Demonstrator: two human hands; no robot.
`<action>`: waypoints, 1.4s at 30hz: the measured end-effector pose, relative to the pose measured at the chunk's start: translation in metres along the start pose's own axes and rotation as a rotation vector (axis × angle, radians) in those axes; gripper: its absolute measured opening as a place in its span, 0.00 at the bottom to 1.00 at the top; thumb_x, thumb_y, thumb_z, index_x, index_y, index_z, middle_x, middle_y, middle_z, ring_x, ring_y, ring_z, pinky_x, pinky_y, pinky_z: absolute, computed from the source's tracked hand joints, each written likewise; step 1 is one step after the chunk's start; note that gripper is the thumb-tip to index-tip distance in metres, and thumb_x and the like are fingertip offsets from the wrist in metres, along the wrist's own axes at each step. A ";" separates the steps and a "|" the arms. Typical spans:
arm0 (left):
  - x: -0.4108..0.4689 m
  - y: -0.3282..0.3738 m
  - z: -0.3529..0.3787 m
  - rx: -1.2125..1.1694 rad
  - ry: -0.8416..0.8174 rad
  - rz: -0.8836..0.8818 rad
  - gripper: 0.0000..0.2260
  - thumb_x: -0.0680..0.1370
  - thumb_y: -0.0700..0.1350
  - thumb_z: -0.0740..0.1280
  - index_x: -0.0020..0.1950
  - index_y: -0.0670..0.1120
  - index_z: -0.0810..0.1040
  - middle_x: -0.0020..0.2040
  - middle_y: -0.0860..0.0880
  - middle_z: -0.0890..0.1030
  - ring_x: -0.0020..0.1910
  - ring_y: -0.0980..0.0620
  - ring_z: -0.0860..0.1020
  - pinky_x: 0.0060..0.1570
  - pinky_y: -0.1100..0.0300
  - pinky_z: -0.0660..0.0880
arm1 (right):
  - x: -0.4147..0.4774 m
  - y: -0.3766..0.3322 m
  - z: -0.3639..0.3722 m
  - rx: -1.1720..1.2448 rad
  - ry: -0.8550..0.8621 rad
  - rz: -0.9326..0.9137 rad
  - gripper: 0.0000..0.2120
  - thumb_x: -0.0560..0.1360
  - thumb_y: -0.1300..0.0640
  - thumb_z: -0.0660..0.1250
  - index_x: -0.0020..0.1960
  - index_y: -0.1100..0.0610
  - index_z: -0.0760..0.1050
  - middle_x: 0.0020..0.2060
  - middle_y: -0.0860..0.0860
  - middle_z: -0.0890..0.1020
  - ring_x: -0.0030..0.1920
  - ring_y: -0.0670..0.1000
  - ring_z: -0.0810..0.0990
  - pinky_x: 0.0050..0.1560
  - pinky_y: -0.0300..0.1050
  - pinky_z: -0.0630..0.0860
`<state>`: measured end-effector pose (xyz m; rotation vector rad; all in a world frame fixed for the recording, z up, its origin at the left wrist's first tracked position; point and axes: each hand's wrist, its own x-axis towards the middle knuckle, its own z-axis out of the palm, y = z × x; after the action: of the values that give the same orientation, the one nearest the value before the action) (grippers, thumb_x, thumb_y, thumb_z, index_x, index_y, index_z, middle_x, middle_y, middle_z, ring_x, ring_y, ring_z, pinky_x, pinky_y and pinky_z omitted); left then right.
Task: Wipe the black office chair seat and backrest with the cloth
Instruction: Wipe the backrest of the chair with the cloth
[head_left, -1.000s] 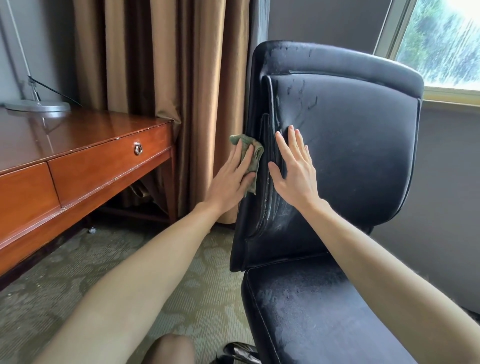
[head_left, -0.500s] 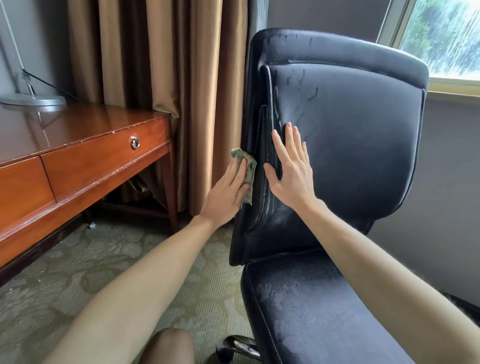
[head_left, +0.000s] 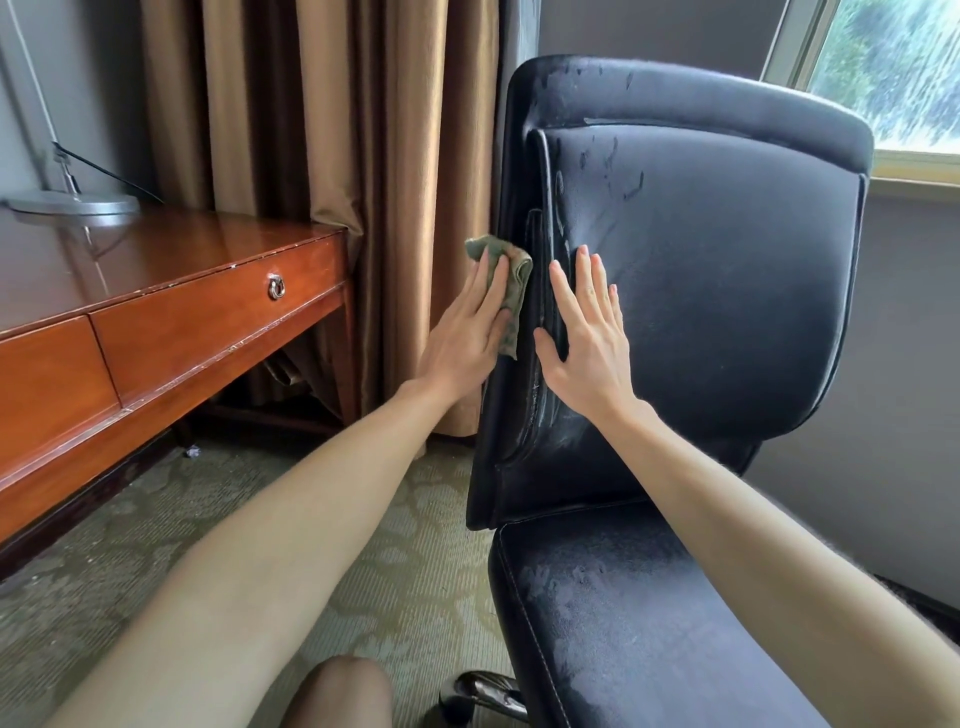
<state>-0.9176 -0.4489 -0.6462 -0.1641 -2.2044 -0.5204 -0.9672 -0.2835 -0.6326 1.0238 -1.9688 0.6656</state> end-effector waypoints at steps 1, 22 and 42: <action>-0.008 -0.003 0.004 0.008 -0.005 -0.002 0.25 0.86 0.48 0.52 0.80 0.49 0.46 0.81 0.49 0.46 0.78 0.49 0.54 0.70 0.55 0.62 | 0.000 0.000 0.000 0.004 0.002 -0.003 0.32 0.75 0.56 0.61 0.77 0.56 0.55 0.77 0.59 0.54 0.78 0.59 0.48 0.76 0.61 0.51; -0.026 -0.005 0.036 -0.041 -0.047 -0.082 0.27 0.85 0.47 0.52 0.79 0.53 0.40 0.79 0.56 0.41 0.79 0.53 0.50 0.73 0.49 0.62 | 0.000 0.008 0.004 -0.025 -0.019 0.000 0.31 0.77 0.60 0.62 0.77 0.57 0.56 0.77 0.60 0.55 0.77 0.61 0.50 0.74 0.61 0.57; 0.019 0.036 0.009 -0.037 0.003 0.144 0.27 0.84 0.44 0.54 0.79 0.48 0.43 0.78 0.53 0.44 0.79 0.51 0.45 0.77 0.49 0.52 | 0.008 0.005 -0.017 0.372 0.084 0.285 0.31 0.78 0.57 0.61 0.77 0.51 0.54 0.73 0.48 0.67 0.69 0.51 0.71 0.69 0.56 0.67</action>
<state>-0.9253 -0.4135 -0.6256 -0.3392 -2.1619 -0.4811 -0.9674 -0.2716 -0.6176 0.9151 -1.9768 1.2487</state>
